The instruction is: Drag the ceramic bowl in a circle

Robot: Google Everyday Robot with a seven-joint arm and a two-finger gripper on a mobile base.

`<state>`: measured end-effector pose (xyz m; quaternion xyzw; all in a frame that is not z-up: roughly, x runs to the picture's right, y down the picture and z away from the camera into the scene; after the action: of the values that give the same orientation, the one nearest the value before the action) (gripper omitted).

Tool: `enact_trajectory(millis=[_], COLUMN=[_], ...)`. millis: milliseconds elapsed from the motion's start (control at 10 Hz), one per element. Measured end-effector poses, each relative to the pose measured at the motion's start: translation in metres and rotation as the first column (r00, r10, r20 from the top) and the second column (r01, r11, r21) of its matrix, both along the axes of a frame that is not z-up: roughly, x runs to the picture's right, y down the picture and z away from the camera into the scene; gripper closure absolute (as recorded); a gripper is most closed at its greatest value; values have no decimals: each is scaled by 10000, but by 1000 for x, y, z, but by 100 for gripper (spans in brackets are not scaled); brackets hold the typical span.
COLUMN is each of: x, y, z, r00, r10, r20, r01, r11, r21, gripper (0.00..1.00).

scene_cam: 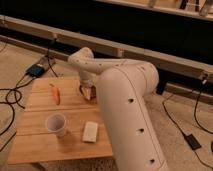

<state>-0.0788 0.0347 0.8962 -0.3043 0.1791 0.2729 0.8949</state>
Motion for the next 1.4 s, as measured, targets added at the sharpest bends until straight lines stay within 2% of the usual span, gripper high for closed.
enact_trajectory(millis=[300, 800, 1200, 1300, 1400], x=[-10, -14, -9, -8, -8], y=[10, 22, 23, 21, 20], z=[12, 24, 31, 32, 33], r00=[9992, 9992, 9999, 9999, 9999], r10=[-392, -333, -78, -48, -74], r20=[117, 199, 142, 117, 120], r01=[391, 337, 83, 53, 78], r11=[9992, 9993, 9993, 9992, 9992], r21=[96, -164, -374, -387, -387], gripper=[35, 36, 71, 85, 93])
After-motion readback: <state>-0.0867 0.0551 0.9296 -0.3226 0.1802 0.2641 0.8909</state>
